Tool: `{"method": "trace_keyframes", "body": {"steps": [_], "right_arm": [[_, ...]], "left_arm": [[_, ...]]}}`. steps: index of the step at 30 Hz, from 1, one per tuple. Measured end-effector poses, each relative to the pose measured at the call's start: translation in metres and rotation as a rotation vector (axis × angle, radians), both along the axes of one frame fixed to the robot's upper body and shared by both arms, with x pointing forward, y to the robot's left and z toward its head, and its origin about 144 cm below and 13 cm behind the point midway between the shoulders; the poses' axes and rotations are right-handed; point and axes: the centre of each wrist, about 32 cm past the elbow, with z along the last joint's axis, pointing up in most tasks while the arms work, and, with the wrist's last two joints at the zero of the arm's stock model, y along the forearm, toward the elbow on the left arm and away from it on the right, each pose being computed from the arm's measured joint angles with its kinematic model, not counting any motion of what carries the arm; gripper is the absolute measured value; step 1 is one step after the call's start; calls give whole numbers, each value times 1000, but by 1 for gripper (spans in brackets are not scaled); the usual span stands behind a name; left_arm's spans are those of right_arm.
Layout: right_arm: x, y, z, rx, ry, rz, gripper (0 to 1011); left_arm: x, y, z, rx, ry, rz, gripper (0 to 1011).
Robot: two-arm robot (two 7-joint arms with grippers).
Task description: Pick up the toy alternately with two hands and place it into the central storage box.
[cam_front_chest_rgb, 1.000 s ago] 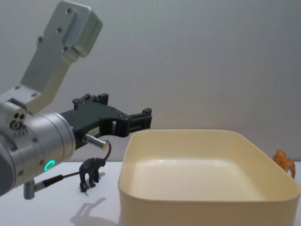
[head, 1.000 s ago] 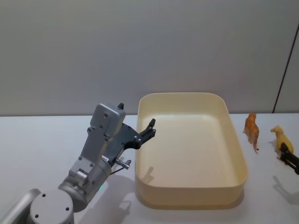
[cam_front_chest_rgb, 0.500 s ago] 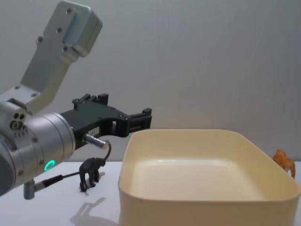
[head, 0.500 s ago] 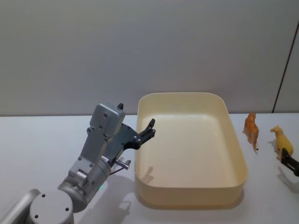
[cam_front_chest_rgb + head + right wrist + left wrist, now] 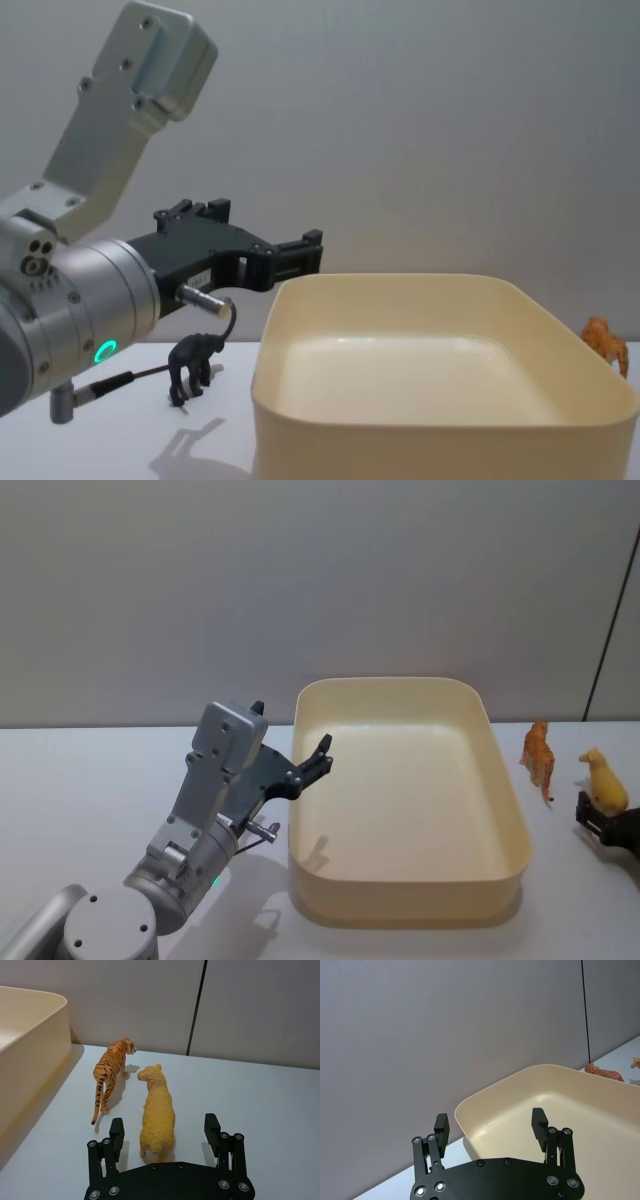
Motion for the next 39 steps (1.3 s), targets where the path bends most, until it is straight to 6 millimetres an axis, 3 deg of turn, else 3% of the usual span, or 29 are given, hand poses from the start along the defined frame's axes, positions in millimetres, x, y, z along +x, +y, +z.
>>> {"method": "trace_keyframes", "body": {"steps": [8, 23, 32, 39], "right_arm": [[12, 5, -5, -6, 6, 5, 811], [21, 9, -8, -11, 7, 11, 355], [4, 4, -5, 3, -6, 23, 334], [-18, -5, 11, 26, -52, 63, 334]], "left_arm": [[0, 0, 0, 0, 0, 0, 1001], [0, 0, 0, 0, 0, 0, 1001], [0, 0, 0, 0, 0, 0, 1001], [0, 0, 0, 0, 0, 0, 1001]]}}
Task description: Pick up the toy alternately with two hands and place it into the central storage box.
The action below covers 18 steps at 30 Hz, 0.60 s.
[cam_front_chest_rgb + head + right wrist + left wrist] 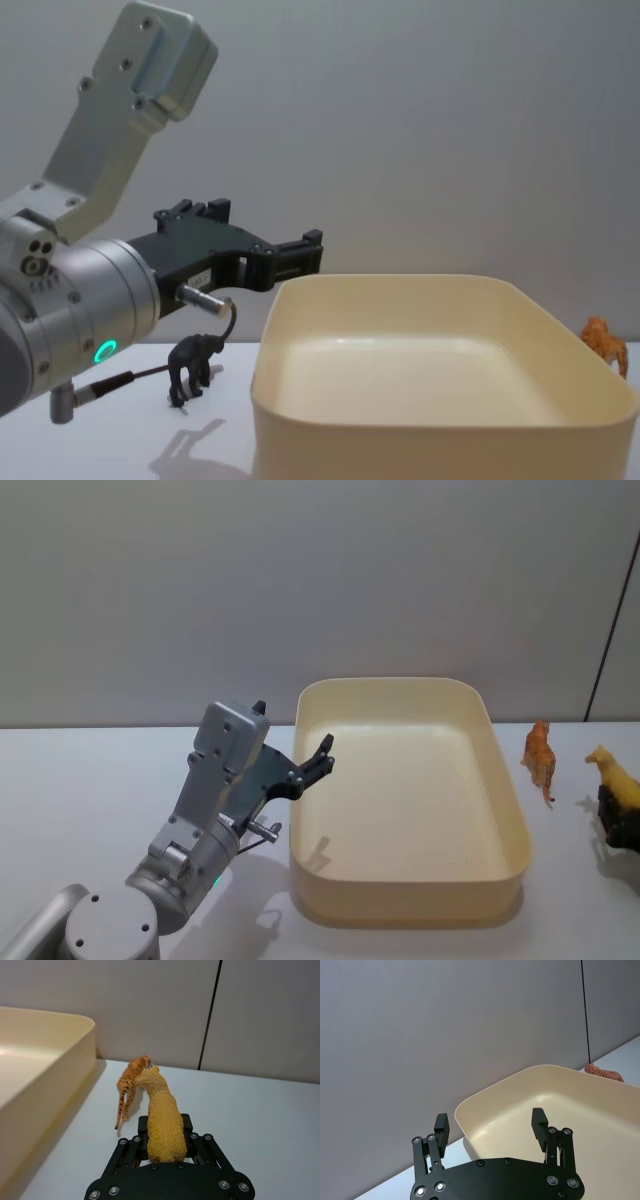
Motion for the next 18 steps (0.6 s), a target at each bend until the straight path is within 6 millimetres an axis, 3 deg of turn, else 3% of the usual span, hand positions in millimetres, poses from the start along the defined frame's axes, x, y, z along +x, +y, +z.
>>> {"method": "trace_keyframes", "body": {"steps": [8, 18], "right_arm": [[-14, -1, 27, 35, -63, 91, 334], [-1, 20, 51, 61, -99, 213, 334]], "left_arm": [[0, 0, 0, 0, 0, 0, 1001], [0, 0, 0, 0, 0, 0, 1001]]}}
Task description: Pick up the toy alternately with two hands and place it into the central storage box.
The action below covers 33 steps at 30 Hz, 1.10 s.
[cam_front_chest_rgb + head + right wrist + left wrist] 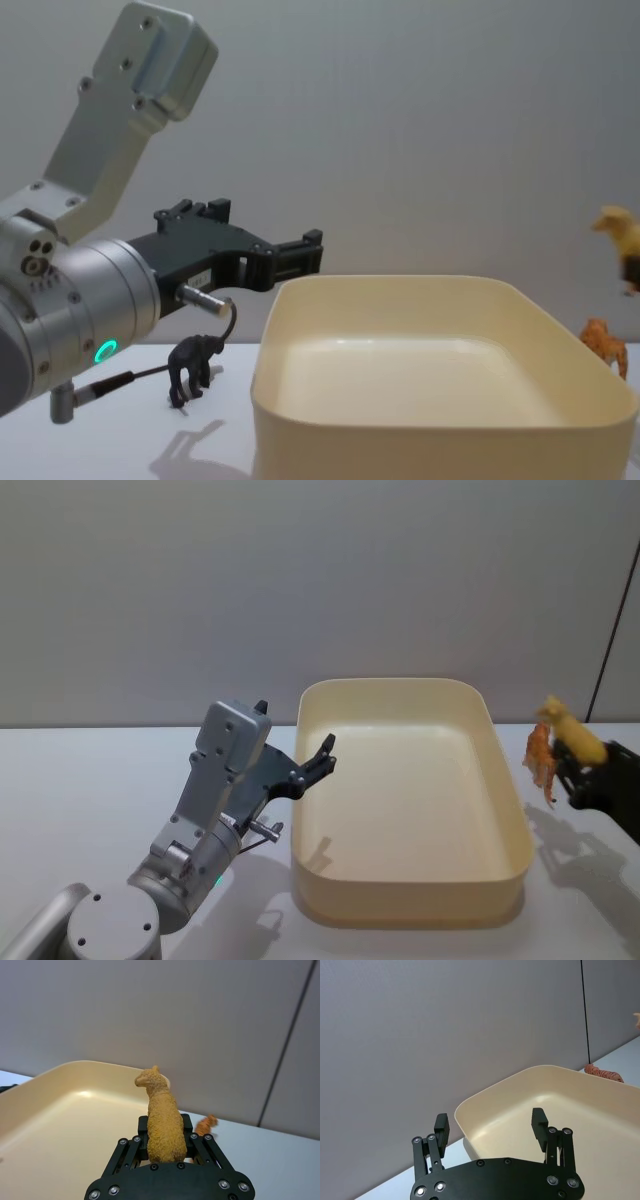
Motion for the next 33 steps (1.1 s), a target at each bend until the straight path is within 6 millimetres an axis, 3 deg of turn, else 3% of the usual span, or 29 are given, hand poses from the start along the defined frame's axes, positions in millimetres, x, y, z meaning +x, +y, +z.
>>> {"method": "trace_keyframes", "body": {"steps": [11, 13, 23, 33], "right_arm": [[33, 43, 9, -34, 20, 113, 334], [38, 50, 10, -41, 24, 127, 372], [49, 65, 13, -60, 34, 159, 708], [44, 46, 16, -25, 29, 117, 967]], "left_arm": [[0, 0, 0, 0, 0, 0, 1001], [0, 0, 0, 0, 0, 0, 1001], [0, 0, 0, 0, 0, 0, 1001], [0, 0, 0, 0, 0, 0, 1001]]}}
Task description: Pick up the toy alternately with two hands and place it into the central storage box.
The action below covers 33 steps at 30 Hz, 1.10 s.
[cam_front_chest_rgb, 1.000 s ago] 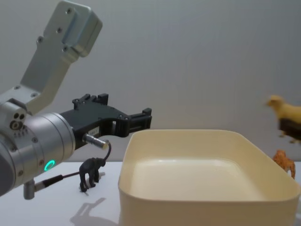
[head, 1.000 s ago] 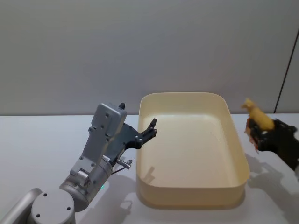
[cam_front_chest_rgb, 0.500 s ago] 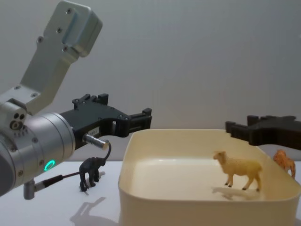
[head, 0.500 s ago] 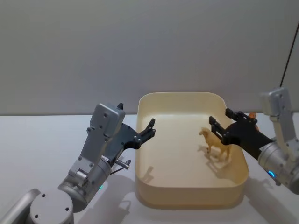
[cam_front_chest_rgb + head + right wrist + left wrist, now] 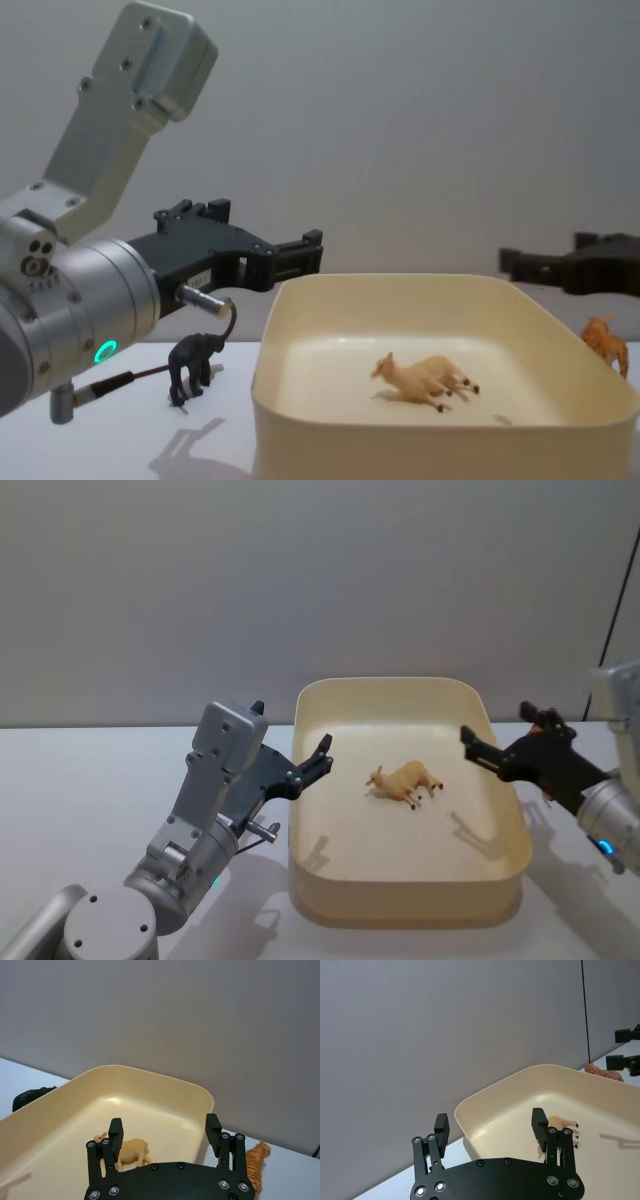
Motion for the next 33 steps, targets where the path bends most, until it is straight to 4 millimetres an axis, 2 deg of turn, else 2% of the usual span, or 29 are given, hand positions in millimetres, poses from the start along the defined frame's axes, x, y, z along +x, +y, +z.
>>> {"method": "trace_keyframes", "body": {"steps": [2, 10, 20, 33], "right_arm": [[-2, -6, 1, 12, -2, -21, 1001], [-14, -37, 4, 37, -2, -115, 1001], [-27, -61, 0, 36, 47, -192, 1001], [-27, -67, -18, -7, 112, -244, 1001]], "left_arm": [[0, 0, 0, 0, 0, 0, 1001], [0, 0, 0, 0, 0, 0, 1001], [0, 0, 0, 0, 0, 0, 1001], [0, 0, 0, 0, 0, 0, 1001]]}}
